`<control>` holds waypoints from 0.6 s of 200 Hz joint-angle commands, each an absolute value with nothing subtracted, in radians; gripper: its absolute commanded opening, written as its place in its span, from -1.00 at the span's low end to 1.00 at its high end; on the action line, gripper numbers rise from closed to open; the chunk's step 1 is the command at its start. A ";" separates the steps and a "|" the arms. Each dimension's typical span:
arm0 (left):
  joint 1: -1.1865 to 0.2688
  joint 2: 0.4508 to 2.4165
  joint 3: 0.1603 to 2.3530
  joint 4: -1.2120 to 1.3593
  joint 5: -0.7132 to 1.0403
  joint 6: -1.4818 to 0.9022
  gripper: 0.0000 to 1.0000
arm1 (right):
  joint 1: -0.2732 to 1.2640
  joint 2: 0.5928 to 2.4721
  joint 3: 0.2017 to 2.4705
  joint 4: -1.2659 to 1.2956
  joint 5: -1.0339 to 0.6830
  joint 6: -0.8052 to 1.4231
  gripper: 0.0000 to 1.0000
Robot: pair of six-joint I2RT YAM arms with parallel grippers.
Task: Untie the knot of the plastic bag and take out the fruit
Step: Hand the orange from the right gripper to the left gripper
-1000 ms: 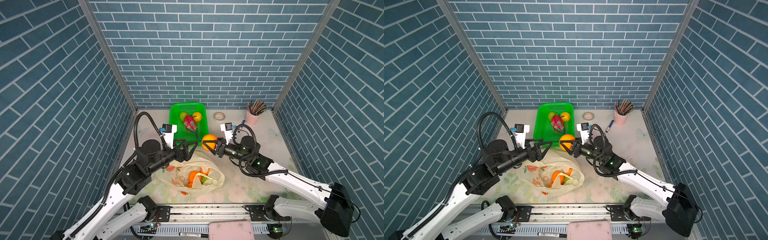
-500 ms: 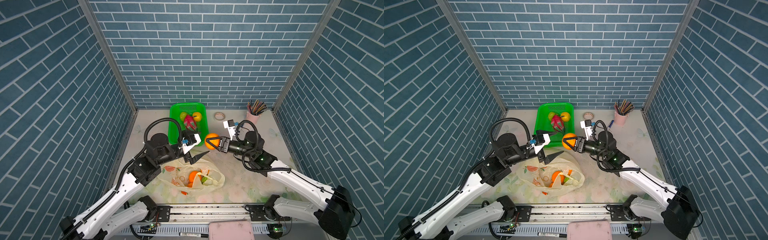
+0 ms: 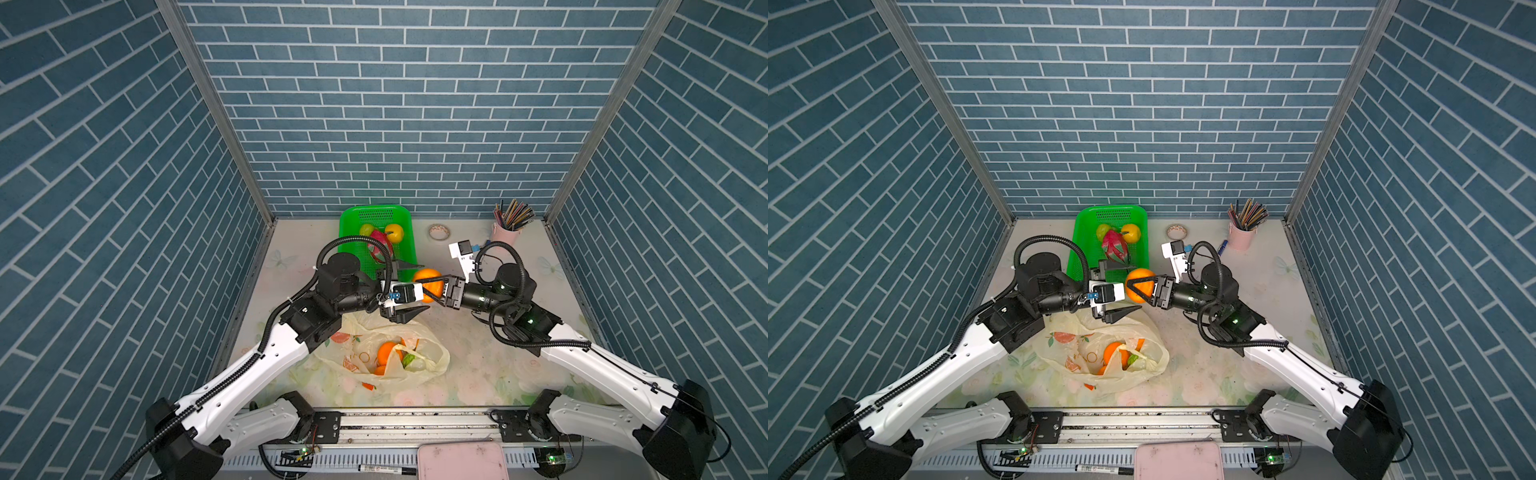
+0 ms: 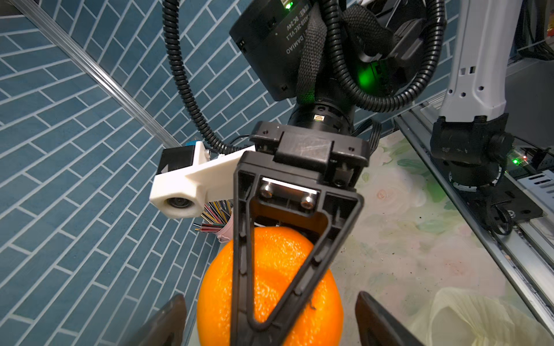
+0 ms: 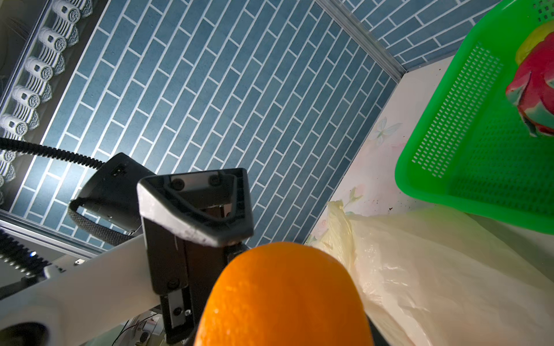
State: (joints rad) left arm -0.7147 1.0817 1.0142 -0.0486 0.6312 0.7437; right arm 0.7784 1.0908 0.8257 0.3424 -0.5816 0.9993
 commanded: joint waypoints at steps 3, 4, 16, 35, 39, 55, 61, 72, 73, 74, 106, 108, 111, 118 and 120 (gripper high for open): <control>-0.718 1.115 1.055 -0.049 0.652 0.822 0.77 | 0.777 1.075 0.854 0.365 -0.619 1.042 -0.08; -0.718 1.117 1.056 -0.050 0.652 0.824 0.77 | 0.777 1.076 0.854 0.365 -0.619 1.043 -0.08; -0.718 1.135 1.066 -0.057 0.655 0.832 0.77 | 0.778 1.074 0.854 0.367 -0.623 1.043 -0.08; -0.720 1.152 1.076 -0.053 0.671 0.838 0.72 | 0.776 1.073 0.853 0.356 -0.614 1.039 -0.08; -0.719 1.154 1.075 -0.051 0.675 0.838 0.69 | 0.778 1.073 0.853 0.355 -0.614 1.038 -0.08; -0.722 1.161 1.081 -0.053 0.678 0.842 0.48 | 0.778 1.077 0.854 0.358 -0.615 1.043 -0.08; -0.723 1.163 1.083 -0.056 0.674 0.846 0.38 | 0.777 1.077 0.856 0.359 -0.617 1.043 -0.08; -0.723 1.163 1.081 -0.056 0.659 0.852 0.25 | 0.777 1.079 0.859 0.357 -0.620 1.042 -0.07; -0.724 1.163 1.080 -0.056 0.658 0.852 0.24 | 0.777 1.079 0.859 0.357 -0.620 1.042 -0.07; -0.724 1.163 1.079 -0.056 0.657 0.853 0.23 | 0.776 1.078 0.859 0.357 -0.620 1.042 -0.07; -0.726 1.150 1.070 -0.033 0.600 0.846 0.17 | 0.776 1.068 0.864 0.335 -0.591 1.020 0.38; -0.726 1.148 1.067 -0.029 0.596 0.842 0.17 | 0.776 1.066 0.864 0.330 -0.586 1.015 0.42; -0.726 1.145 1.063 -0.023 0.588 0.838 0.17 | 0.776 1.059 0.865 0.321 -0.571 1.008 0.48; -0.726 1.138 1.056 -0.008 0.566 0.830 0.17 | 0.776 1.046 0.867 0.298 -0.536 0.986 0.57; -0.726 1.136 1.052 -0.004 0.561 0.829 0.17 | 0.777 1.042 0.867 0.292 -0.528 0.980 0.60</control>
State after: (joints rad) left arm -0.7235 1.1576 1.0519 -0.0517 0.6235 0.8204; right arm 0.7761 1.0874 0.8265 0.3305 -0.5850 0.9962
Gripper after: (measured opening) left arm 0.645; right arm 0.728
